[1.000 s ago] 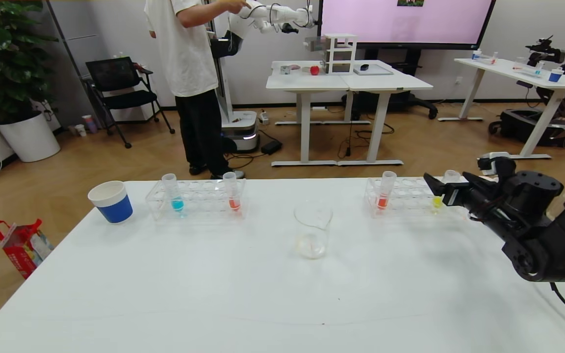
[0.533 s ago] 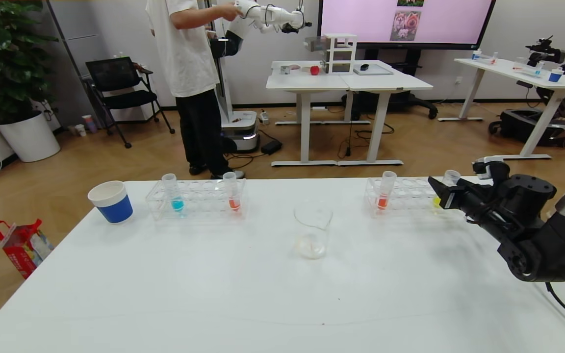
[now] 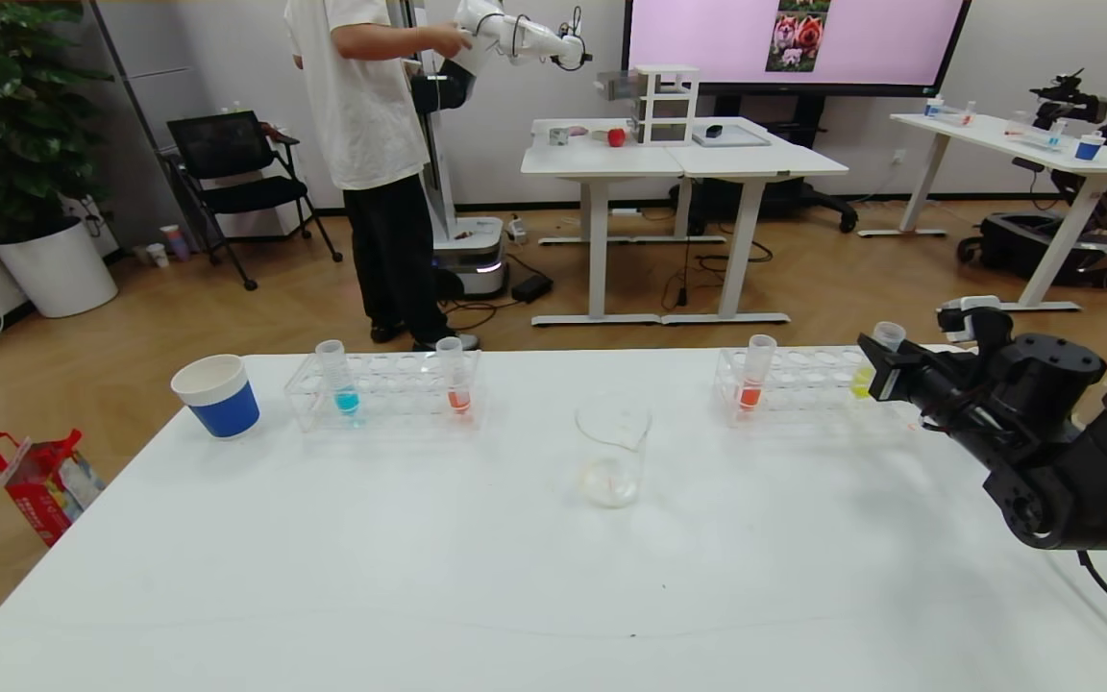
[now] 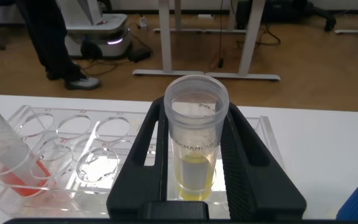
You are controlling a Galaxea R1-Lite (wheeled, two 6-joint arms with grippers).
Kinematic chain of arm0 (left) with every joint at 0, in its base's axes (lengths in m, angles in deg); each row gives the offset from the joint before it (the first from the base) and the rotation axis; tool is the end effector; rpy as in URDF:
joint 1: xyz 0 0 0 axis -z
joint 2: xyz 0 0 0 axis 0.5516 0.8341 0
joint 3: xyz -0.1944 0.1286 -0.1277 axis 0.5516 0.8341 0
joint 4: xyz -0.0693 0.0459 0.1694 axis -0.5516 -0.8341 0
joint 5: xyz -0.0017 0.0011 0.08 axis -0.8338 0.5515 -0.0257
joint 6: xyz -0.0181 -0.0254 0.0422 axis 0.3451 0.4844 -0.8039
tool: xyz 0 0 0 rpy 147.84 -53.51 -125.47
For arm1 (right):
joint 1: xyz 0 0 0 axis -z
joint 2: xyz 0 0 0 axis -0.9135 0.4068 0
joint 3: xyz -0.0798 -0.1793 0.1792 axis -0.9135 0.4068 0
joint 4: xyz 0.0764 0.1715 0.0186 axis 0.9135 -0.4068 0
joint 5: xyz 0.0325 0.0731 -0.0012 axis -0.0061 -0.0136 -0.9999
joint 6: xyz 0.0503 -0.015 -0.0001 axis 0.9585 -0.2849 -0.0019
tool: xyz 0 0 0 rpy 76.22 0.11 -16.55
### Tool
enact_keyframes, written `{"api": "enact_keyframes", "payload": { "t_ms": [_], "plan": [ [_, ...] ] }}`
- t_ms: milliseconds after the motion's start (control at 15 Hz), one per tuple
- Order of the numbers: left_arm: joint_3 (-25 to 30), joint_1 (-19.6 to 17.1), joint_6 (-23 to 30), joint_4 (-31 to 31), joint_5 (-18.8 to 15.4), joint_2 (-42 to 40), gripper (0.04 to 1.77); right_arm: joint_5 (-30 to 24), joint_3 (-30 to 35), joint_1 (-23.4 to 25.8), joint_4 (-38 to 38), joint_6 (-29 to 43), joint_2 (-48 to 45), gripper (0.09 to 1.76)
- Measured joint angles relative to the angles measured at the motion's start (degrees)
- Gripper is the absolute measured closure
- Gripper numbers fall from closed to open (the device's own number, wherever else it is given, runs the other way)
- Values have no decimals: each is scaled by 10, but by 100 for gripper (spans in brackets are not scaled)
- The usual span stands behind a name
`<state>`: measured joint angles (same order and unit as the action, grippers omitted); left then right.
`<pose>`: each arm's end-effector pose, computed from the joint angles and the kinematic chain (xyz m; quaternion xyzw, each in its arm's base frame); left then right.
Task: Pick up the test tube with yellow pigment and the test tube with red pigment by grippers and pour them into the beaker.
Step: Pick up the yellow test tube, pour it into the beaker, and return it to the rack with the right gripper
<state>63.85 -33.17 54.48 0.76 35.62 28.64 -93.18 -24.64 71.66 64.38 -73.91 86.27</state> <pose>0.0396 -0.0009 0.0747 0.0077 0.0022 -0.0101 0.9999 0.4021 -0.0302 0.0555 0.0252 -0.0152 0.0438 0.9986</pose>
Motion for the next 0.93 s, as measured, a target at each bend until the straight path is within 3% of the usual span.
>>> {"api": "enact_keyframes", "payload": {
  "t_ms": [200,533,667,933],
  "plan": [
    [0,0,0,0,0,0,6,0,-8,-2,-41,-17,-39,134],
    [0,0,0,0,0,0,6,-3,-52,-20,-172,-35,-121,133],
    [0,0,0,0,0,0,6,-11,-72,-49,-181,-48,-141,133],
    [0,0,0,0,0,0,6,-54,-86,-129,-181,-153,-159,133]
  ]
}}
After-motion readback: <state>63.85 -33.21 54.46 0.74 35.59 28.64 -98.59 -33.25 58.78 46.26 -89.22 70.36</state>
